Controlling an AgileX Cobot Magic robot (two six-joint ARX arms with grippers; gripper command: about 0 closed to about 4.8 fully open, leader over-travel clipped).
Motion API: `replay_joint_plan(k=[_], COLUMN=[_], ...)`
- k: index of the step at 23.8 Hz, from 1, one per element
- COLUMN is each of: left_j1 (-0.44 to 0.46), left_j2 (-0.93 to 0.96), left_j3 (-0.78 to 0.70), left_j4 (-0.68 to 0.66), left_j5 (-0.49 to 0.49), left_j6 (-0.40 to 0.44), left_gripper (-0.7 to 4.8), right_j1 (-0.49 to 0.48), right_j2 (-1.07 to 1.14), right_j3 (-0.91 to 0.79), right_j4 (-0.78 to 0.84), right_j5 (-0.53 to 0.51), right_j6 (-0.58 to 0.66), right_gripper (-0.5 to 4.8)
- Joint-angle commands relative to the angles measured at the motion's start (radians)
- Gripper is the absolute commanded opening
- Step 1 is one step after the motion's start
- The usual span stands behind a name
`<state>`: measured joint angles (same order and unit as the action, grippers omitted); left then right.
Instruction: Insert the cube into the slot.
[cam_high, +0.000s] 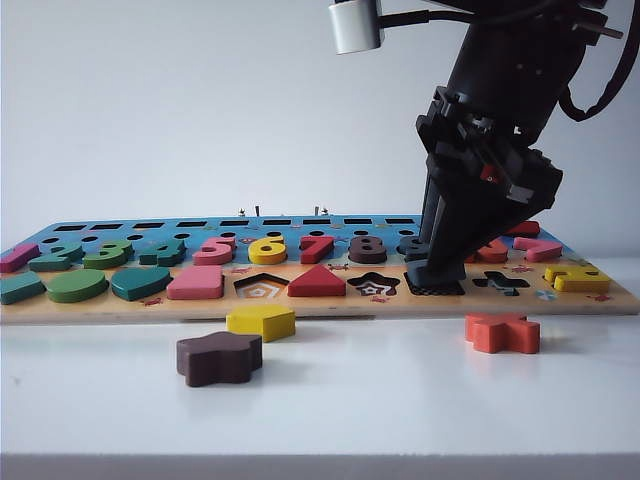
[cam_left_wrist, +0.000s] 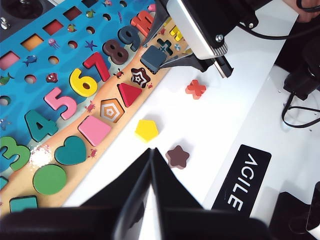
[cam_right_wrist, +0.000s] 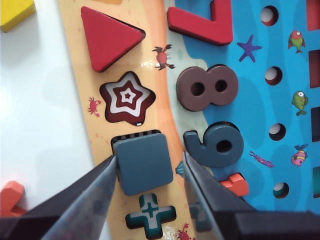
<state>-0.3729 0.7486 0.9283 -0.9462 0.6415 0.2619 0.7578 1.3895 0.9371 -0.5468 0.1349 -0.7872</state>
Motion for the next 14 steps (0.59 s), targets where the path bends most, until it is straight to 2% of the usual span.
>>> replay_joint_plan(k=[1, 14], left_j1=[0.001, 0.001], left_j2=[-0.001, -0.001], left_j3=[0.004, 0.004], left_j4=[0.013, 0.013], left_j5=[0.001, 0.001], left_j6=[0.003, 0.003], left_gripper=[0.17, 0.17], right_j1=[0.001, 0.001], right_j2=[-0.01, -0.005], right_j3=[0.004, 0.004], right_j4=[0.023, 0.022], right_j5=[0.007, -0.004], right_j6=[0.028, 0.036], right_gripper=[2.44, 2.43])
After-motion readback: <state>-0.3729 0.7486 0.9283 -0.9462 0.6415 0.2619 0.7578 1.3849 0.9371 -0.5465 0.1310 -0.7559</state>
